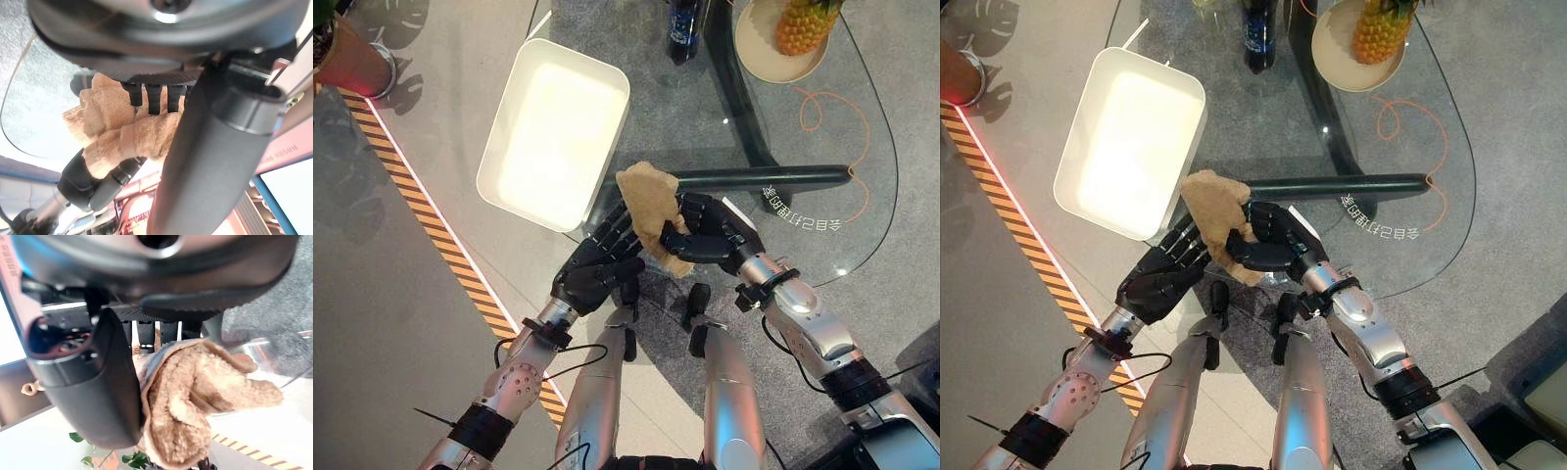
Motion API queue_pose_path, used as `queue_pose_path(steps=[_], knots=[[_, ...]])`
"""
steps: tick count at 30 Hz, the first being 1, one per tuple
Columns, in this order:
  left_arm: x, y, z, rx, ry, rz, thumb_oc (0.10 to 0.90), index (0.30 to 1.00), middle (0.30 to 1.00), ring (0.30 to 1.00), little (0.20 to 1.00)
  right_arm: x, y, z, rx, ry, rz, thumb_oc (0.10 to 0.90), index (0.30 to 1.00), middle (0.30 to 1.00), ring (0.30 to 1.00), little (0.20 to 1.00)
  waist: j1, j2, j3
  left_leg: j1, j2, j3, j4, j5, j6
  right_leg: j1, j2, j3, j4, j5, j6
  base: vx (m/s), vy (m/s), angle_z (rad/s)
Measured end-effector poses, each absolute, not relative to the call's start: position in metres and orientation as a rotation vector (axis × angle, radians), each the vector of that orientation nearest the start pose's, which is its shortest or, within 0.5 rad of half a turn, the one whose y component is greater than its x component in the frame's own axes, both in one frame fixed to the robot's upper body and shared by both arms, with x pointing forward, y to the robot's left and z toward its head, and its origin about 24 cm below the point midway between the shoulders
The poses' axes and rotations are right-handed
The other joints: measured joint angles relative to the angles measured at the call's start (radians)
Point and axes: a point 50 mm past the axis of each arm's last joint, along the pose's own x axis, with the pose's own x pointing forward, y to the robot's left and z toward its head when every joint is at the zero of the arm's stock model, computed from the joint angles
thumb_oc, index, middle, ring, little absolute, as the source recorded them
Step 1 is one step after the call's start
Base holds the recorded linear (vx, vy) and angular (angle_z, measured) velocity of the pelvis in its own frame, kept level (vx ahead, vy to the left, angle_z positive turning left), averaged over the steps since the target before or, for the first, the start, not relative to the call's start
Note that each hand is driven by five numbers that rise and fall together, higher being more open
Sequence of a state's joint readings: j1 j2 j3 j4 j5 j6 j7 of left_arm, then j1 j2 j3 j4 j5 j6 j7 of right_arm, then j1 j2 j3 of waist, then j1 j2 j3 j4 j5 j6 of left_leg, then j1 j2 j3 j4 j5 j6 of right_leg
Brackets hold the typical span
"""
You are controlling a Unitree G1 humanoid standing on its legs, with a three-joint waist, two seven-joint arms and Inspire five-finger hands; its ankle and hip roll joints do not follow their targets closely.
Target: Wipe the table with a cloth and put it in the basket.
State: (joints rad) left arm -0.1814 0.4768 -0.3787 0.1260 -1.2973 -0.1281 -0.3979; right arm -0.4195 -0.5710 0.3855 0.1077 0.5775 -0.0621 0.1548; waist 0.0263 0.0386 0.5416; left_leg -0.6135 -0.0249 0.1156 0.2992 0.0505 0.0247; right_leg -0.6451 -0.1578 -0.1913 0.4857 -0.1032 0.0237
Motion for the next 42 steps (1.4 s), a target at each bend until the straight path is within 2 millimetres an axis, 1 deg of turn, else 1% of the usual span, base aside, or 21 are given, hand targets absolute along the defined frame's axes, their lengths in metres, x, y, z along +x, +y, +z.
queue_pose_path(steps=[6,9,13,21,29,35,42], knots=[[0.272,0.152,0.061,-0.784,0.001,-0.555,0.800,0.900,0.900,0.900,0.900,0.313,-0.141,0.119,-0.155,-0.117,0.563,0.100,0.300,0.300,0.300,0.200,0.000,0.000,0.000,0.000,-0.001,-0.002,-0.002,0.000,-0.001,-0.002,0.000,0.000,0.001,0.000,0.000,0.00,0.000,0.00],[0.270,0.152,0.058,-0.782,0.021,-0.552,0.800,0.900,0.900,0.900,0.900,0.315,-0.141,0.119,-0.208,-0.094,0.587,0.100,0.300,0.300,0.300,0.200,0.004,0.000,0.000,-0.001,-0.001,-0.004,-0.004,0.001,-0.002,-0.003,-0.001,-0.001,0.002,0.000,0.000,0.00,0.000,0.00],[0.268,0.153,0.052,-0.780,0.048,-0.534,0.800,0.900,0.900,0.900,0.900,0.315,-0.138,0.115,-0.238,-0.065,0.606,0.100,0.300,0.300,0.300,0.200,0.007,0.000,0.000,-0.002,-0.003,-0.012,-0.005,0.003,-0.004,-0.003,-0.001,-0.004,0.002,0.000,0.000,-0.01,0.000,0.01],[0.265,0.151,0.044,-0.767,0.095,-0.538,0.800,0.900,0.900,0.900,0.900,0.318,-0.142,0.111,-0.311,-0.007,0.665,0.100,0.300,0.300,0.300,0.200,0.028,0.000,0.000,-0.002,-0.006,-0.019,-0.021,0.015,-0.013,-0.003,-0.002,-0.021,0.002,-0.003,-0.005,-0.01,0.006,0.05],[0.263,0.148,0.041,-0.801,0.117,-0.546,0.800,0.900,0.900,0.900,0.900,0.319,-0.147,0.113,-0.345,0.020,0.704,0.100,0.300,0.300,0.300,0.200,0.027,0.000,0.000,-0.002,-0.008,-0.022,-0.020,0.018,-0.014,-0.003,-0.003,-0.022,0.007,-0.003,-0.005,0.00,0.000,0.00],[0.259,0.147,0.036,-0.850,0.139,-0.537,0.800,0.900,0.900,0.900,0.900,0.320,-0.148,0.113,-0.368,0.046,0.744,0.100,0.300,0.300,0.300,0.200,0.027,0.000,0.000,-0.002,-0.007,-0.025,-0.020,0.020,-0.015,-0.003,-0.002,-0.024,0.010,-0.003,-0.005,0.00,0.000,0.00],[0.253,0.145,0.025,-1.053,0.180,-0.513,0.800,0.900,0.900,0.900,0.900,0.320,-0.147,0.113,-0.381,0.054,0.781,0.100,0.300,0.300,0.300,0.200,0.026,-0.001,0.000,-0.003,-0.007,-0.031,-0.021,0.021,-0.015,-0.003,-0.002,-0.025,0.009,-0.003,-0.005,0.00,0.000,0.00]])
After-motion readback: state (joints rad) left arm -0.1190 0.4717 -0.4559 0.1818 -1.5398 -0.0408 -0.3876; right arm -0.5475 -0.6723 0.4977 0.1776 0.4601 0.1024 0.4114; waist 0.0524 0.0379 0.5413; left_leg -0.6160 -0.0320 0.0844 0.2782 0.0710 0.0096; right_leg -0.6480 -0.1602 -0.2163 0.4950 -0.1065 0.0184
